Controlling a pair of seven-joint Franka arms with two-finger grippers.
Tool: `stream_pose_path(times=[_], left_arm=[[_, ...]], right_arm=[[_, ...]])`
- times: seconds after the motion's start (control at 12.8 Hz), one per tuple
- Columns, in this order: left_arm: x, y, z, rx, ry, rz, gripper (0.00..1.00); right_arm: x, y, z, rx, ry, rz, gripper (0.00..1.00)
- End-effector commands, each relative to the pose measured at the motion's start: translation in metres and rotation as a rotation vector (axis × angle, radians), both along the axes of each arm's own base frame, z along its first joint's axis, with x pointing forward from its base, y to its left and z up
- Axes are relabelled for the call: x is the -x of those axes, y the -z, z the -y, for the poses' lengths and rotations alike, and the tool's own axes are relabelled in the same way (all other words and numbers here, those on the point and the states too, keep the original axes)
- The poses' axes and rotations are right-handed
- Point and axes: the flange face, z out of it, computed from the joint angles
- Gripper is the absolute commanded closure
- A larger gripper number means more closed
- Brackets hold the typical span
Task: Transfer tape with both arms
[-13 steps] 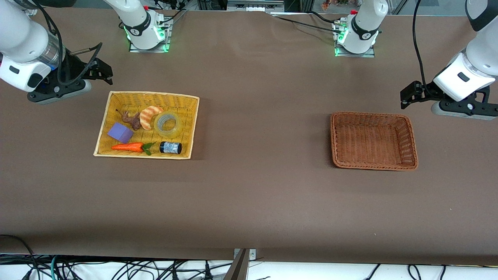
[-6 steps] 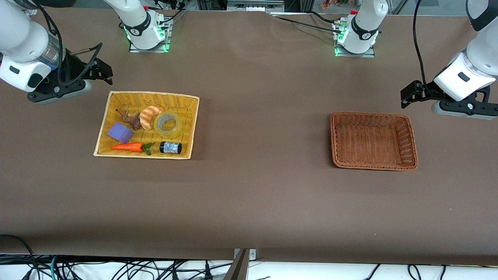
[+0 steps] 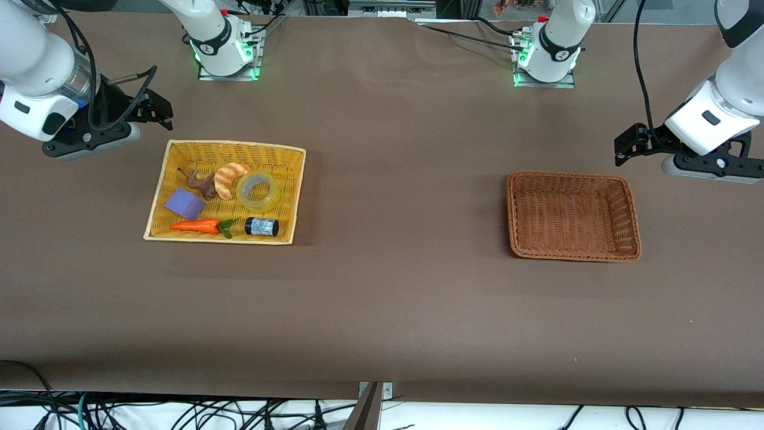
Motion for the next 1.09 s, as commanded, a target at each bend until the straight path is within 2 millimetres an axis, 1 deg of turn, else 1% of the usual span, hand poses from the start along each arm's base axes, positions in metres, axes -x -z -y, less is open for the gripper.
stream_pose_path(times=[0.0, 0.47, 0.55, 0.7, 0.78, 1.02], left_arm=[[0.001, -0.008, -0.001, -0.011, 0.017, -0.002, 0.00], [0.001, -0.008, 0.000, -0.010, 0.017, -0.004, 0.00], [0.002, -0.008, 0.000, -0.010, 0.019, -0.005, 0.00], [0.000, -0.008, 0.009, -0.011, 0.033, 0.001, 0.00], [-0.002, -0.013, 0.010, -0.008, 0.034, 0.012, 0.00], [-0.001, -0.013, 0.009, -0.008, 0.032, 0.007, 0.00]], right_arm=[[0.002, -0.002, 0.003, 0.008, -0.016, -0.006, 0.00], [0.002, -0.002, 0.003, 0.008, -0.016, -0.005, 0.00], [0.002, -0.002, 0.004, 0.008, -0.014, -0.006, 0.00], [0.002, -0.002, 0.003, 0.008, -0.016, -0.005, 0.00], [0.002, -0.002, 0.004, 0.008, -0.014, -0.005, 0.00], [0.002, -0.002, 0.003, 0.008, -0.015, -0.006, 0.00]])
